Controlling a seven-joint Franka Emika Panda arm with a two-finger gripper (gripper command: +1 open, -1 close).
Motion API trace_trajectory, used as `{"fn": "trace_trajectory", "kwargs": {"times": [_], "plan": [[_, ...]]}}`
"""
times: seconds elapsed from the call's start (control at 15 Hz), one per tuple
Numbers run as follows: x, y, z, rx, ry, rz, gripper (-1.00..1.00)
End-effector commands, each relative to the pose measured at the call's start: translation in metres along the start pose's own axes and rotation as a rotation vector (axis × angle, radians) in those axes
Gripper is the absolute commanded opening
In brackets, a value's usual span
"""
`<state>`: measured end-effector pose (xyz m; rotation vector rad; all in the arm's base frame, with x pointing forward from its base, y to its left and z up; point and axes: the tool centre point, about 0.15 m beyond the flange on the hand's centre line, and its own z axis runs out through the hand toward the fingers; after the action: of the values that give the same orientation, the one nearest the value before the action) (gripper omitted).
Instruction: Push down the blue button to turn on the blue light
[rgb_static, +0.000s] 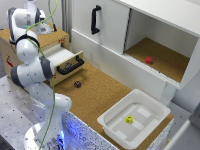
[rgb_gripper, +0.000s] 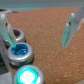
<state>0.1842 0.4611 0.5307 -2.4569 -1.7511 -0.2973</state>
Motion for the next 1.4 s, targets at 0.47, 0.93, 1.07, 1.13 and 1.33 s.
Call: {"fn": "trace_trajectory", "kwargs": {"times": [0.47, 0.93, 1.07, 1.13, 1.33], "plan": [[0.055, -0.039, 0.028, -0.175, -0.183, -0.042, -1.00], [0.064, -0.029, 0.037, -0.128, -0.153, -0.053, -1.00], [0.068, -0.031, 0.044, -0.106, -0.161, -0.056, -1.00], [0.069, -0.032, 0.047, -0.100, -0.164, -0.057, -1.00], [0.072, -0.034, 0.055, -0.085, -0.172, -0.046, -1.00]]}}
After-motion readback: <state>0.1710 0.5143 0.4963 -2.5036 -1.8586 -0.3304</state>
